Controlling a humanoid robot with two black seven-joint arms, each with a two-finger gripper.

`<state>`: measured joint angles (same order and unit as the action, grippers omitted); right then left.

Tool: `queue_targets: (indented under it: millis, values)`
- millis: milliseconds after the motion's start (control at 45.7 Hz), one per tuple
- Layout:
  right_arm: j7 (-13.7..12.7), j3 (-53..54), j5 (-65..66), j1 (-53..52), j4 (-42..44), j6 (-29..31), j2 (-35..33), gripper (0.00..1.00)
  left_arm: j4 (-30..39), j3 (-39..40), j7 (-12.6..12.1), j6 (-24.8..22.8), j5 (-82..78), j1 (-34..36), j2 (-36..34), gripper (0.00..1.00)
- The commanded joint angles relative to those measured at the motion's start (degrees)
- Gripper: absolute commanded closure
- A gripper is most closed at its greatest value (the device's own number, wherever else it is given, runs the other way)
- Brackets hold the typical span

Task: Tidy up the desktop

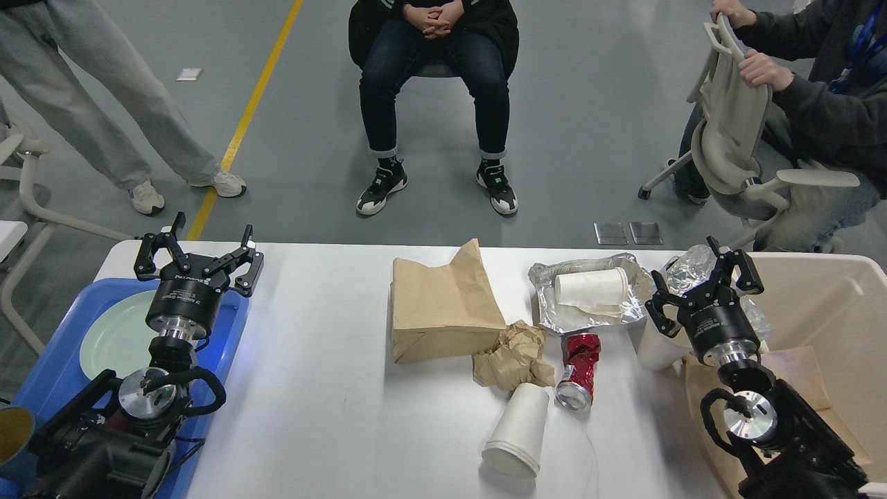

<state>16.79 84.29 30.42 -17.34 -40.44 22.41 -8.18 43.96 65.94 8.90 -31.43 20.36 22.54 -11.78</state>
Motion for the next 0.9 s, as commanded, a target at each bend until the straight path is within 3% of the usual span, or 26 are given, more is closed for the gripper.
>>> queue_targets:
  millis: [0,328,525,875]
  values:
    - [0.00,0.00,0.08,-0.06,0.01,0.00,0.01,0.00,-1.07,-0.11,0.07,-0.38,-0.93,0.66,-1.31,0.04]
    - [0.00,0.00,0.08,-0.06,0.10,0.00,0.01,0.00,-3.97,0.16,0.24,-3.28,-15.52,-2.24,-4.48,0.04]
    - [0.00,0.00,0.08,-0.06,0.01,0.00,0.01,0.00,-4.76,3.59,5.51,-3.81,-14.99,-2.85,-1.85,0.04]
    - [0.00,0.00,-0.01,-0.06,0.01,0.00,0.01,0.00,-4.76,3.76,5.78,-3.81,-14.64,-2.85,-1.93,0.04]
